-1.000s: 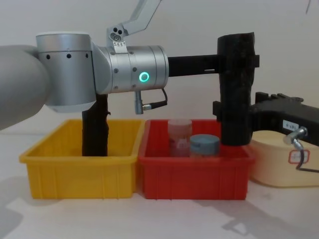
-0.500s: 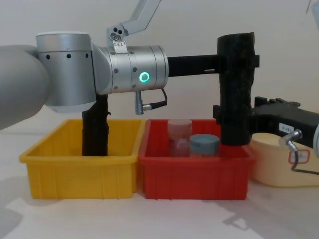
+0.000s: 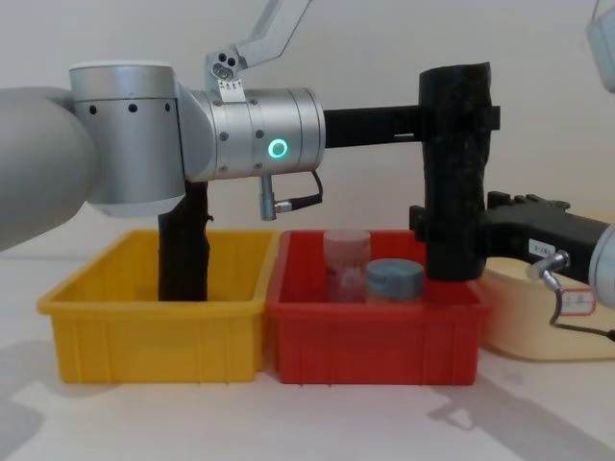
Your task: Pick up the garbage bag with the one hand and transfer it to the other hand.
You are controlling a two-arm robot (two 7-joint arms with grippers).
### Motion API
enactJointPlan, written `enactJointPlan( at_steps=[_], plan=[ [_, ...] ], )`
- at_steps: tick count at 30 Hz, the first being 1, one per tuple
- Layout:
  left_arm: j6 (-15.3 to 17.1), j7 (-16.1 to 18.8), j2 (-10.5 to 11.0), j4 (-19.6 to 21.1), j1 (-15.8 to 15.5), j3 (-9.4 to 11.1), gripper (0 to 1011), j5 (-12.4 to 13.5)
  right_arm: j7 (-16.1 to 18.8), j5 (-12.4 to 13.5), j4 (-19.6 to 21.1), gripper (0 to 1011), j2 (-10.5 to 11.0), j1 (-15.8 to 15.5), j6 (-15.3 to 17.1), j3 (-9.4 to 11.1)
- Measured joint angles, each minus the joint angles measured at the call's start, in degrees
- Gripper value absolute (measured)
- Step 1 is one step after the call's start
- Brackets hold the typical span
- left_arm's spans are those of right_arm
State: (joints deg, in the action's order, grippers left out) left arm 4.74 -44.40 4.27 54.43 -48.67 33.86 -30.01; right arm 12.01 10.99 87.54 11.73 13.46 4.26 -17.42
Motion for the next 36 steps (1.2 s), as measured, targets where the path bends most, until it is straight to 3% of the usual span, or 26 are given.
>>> enactJointPlan(
  at_steps=[7,11,17,23,28,36],
  plan=[
    [0.00,0.00,0.00,0.00,0.00,0.00,439,0.00,-0.13,-0.57,-1.47,1000,-0.75,1.38,0.82,0.13],
    [0.00,0.00,0.00,0.00,0.00,0.00,439,0.00,-0.18,-0.86,-2.11,950,-1.07,2.05,1.35,0.16],
    [0.00,0.00,0.00,0.00,0.00,0.00,439,0.00,-0.21,-1.29,-2.74,816,-1.46,2.79,1.93,0.19],
    [0.00,0.01,0.00,0.00,0.00,0.00,439,0.00,-0.22,-1.82,-3.25,611,-1.80,3.34,2.26,0.23],
    [0.00,0.01,0.00,0.00,0.00,0.00,441,0.00,-0.24,-2.27,-3.61,567,-2.08,3.64,2.40,0.30],
    [0.00,0.00,0.00,0.00,0.00,0.00,684,0.00,-0.21,-2.68,-3.74,566,-2.48,3.73,2.35,0.40]
  ],
)
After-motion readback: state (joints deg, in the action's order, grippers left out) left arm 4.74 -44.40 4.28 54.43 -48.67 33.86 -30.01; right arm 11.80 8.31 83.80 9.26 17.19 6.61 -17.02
